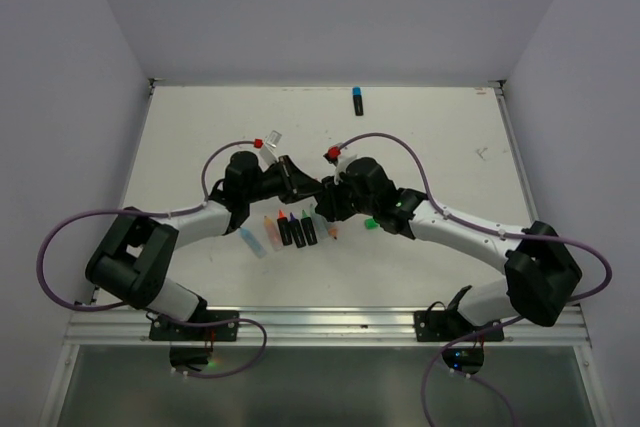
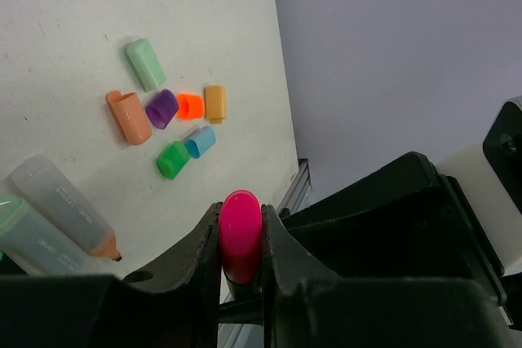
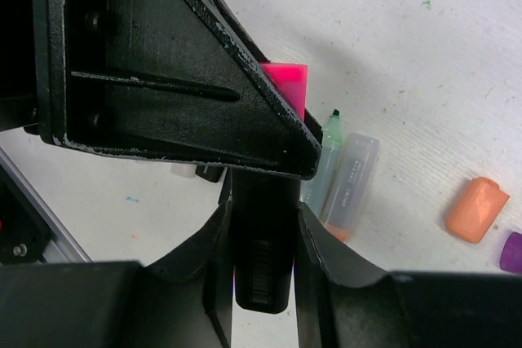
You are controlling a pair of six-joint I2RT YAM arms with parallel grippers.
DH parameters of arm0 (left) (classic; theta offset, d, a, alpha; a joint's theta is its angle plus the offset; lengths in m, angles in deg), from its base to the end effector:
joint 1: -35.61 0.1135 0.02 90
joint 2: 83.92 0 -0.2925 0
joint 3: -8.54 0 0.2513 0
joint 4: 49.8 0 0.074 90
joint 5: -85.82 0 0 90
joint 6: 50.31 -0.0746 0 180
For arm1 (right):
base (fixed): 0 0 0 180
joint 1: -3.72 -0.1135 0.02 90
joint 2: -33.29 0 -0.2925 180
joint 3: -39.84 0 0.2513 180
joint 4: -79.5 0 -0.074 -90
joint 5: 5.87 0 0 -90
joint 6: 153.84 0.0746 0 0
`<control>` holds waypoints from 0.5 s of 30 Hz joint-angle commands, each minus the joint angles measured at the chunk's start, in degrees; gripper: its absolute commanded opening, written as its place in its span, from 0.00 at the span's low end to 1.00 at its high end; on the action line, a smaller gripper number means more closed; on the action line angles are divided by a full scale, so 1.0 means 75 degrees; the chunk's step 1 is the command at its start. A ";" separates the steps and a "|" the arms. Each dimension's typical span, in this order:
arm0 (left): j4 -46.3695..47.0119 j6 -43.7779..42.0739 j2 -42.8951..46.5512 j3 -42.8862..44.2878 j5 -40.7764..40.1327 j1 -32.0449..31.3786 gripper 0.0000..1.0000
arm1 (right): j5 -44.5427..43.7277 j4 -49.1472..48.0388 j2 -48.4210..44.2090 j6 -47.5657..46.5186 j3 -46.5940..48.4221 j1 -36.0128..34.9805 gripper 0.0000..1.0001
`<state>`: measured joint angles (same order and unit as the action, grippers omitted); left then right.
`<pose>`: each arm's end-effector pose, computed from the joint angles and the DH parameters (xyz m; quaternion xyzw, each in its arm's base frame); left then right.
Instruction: Open the pen caps
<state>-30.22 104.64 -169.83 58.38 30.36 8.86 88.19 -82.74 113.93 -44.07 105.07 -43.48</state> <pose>0.2776 -0.1873 0.2188 -0.0825 0.7811 -0.5757 0.2273 0.2264 0.2523 0.2541 -0.2248 0.8499 0.2884 0.3794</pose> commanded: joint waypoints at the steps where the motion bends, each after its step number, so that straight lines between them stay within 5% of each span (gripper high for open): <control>1: 0.0271 0.0024 0.0251 -0.0023 0.0187 0.0027 0.24 | -0.0002 -0.0327 0.0018 -0.0058 0.0141 -0.0011 0.00; 2: 0.0260 0.0035 0.0275 -0.0035 0.0117 0.0027 0.48 | 0.0068 -0.0350 0.0029 -0.0058 0.0094 -0.0011 0.00; 5: 0.0248 0.0047 0.0345 -0.0070 0.0012 0.0027 0.59 | 0.0022 -0.0374 -0.0029 -0.0034 0.0012 -0.0023 0.00; 10: 0.0201 0.0059 0.0404 -0.0070 -0.0059 0.0027 0.56 | 0.0045 -0.0374 -0.0076 -0.0046 -0.0024 -0.0023 0.00; 15: 0.0084 -0.0023 0.0462 -0.0070 -0.0153 0.0027 0.37 | 0.0045 -0.0432 -0.0182 0.0001 -0.0176 -0.0023 0.00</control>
<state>-30.73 104.97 -168.12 58.08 29.51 8.86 88.23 -83.50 113.91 -43.96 104.50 -43.48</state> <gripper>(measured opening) 0.394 0.324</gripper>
